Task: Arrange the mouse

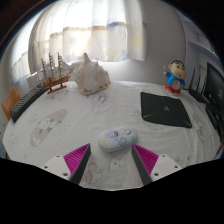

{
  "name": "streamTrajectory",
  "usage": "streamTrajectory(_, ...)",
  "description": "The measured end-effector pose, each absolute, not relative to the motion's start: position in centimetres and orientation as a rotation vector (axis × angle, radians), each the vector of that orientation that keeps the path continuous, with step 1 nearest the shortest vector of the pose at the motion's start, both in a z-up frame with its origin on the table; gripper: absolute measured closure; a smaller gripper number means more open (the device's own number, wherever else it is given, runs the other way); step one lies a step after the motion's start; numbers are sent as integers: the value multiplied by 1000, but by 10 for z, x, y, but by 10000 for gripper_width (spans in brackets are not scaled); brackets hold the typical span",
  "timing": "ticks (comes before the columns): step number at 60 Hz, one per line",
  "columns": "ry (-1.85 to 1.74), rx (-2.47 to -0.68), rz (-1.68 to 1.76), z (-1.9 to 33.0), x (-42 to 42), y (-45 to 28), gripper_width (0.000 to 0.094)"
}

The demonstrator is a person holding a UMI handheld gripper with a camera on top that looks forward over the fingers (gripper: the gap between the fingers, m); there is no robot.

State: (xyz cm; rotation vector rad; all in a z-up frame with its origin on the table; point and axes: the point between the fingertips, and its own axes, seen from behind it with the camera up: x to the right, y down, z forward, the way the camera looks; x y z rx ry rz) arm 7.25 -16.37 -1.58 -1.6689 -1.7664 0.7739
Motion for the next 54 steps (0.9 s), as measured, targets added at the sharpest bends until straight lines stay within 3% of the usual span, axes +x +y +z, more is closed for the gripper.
streamTrajectory(30,-1785,-1682,788,-20,-4,-181,85)
streamTrajectory(37,-1765,-1689,781,-20,-10,-176,274)
streamTrajectory(40,-1765,-1682,775,-20,-11,-174,430)
streamTrajectory(47,-1789,-1675,765,-15,-12,-172,498)
streamTrajectory(54,-1741,-1687,796,27,-20,-157,525)
